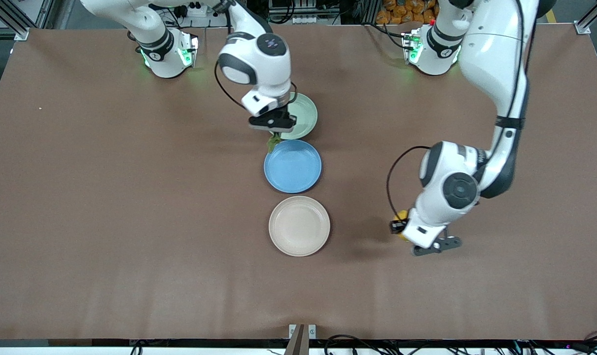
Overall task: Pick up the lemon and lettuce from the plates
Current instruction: 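Lift the lemon with the left gripper while the right gripper lifts the lettuce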
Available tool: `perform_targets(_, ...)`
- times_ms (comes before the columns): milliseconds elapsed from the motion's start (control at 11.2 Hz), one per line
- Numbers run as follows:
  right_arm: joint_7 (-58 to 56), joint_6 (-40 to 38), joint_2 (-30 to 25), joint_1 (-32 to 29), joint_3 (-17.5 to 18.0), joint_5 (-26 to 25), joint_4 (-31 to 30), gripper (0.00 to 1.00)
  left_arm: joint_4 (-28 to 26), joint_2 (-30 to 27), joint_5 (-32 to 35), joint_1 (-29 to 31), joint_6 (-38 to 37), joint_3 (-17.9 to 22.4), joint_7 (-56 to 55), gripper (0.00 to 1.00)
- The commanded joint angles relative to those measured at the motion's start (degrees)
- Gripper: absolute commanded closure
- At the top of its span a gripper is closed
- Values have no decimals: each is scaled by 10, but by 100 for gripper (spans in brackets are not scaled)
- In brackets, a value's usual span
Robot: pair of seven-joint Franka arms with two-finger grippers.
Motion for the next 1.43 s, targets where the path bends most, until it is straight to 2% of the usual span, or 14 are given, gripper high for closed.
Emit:
perform_targets(0, -222, -55, -86, -97, -31, 120, -11, 100, -30, -12, 0, 62, 1, -7, 89, 100)
perform_targets(179, -328, -69, -84, -148, -78, 128, -17, 100, -30, -5, 0, 81, 1, -6, 98, 100)
perform_targets(268, -376, -72, -84, -174, -98, 137, -19, 100, -30, -2, 0, 84, 1, -7, 98, 46)
perform_targets(357, -430, -81, -84, -202, -114, 153, -21, 100, -46, 2, 0, 79, -1, -6, 96, 0)
perform_targets(625, -580, -76, -65, -233, -205, 179, -23, 100, -53, -16, 0, 79, -29, -6, 90, 0)
perform_targets(804, -632, -38, -32, -245, -245, 179, -23, 100, -55, -51, 1, 92, -48, -7, 95, 0)
perform_targets(1071, -645, 61, 43, -266, -255, 178, -22, 100, -42, -112, 2, 93, -111, -12, 97, 0)
perform_targets(1339, -649, 126, 92, -267, -260, 169, -20, 100, -44, -198, 4, 93, -160, -22, 107, 0)
